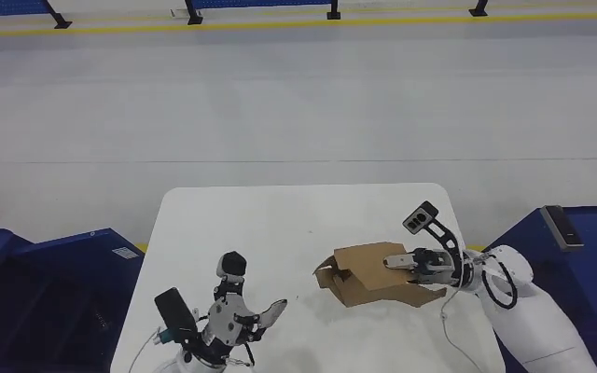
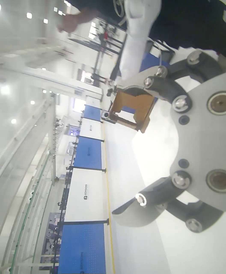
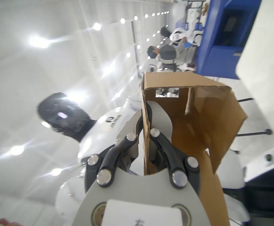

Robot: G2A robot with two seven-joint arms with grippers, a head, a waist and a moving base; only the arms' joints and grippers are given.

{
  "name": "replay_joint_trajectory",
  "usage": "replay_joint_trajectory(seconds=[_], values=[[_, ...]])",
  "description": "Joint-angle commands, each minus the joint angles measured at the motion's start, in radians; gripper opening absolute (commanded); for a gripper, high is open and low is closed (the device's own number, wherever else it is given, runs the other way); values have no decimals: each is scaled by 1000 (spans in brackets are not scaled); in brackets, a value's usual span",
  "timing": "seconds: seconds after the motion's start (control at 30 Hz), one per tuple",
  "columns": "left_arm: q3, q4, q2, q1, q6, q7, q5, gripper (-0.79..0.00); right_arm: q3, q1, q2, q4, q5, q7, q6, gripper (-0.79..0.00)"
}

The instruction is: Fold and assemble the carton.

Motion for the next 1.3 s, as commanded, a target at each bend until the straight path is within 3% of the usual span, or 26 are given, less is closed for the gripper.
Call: replay_joint_trajectory(seconds=[0.0, 0.13, 0.33, 0.67, 0.77, 0.9, 1.0, 1.27], values=[[-16, 13, 1, 2, -46, -14, -162, 0, -43, 53, -13, 77, 123, 52, 124, -785], [-6, 45, 4, -26, -113, -146, -444, 0, -141, 160, -47, 214, 255, 104, 278, -785], [22, 91, 10, -118, -167, -373, -788, 0, -292, 234, -88, 271, 495, 38, 345, -785], [38, 99, 10, -111, -146, -393, -821, 0, -292, 234, -88, 271, 495, 38, 345, -785], [47, 77, 20, -119, 14, -597, -1033, 0, -287, 230, -89, 262, 494, 13, 326, -785], [-5, 49, 35, -114, 97, -770, -1093, 0, -274, 205, -97, 238, 483, -28, 266, -785], [-22, 52, 37, -120, 118, -776, -1025, 0, -275, 191, -102, 214, 449, -25, 238, -785], [65, 88, 27, -183, 131, -751, -934, 0, -258, 177, -107, 180, 338, -22, 195, -785]])
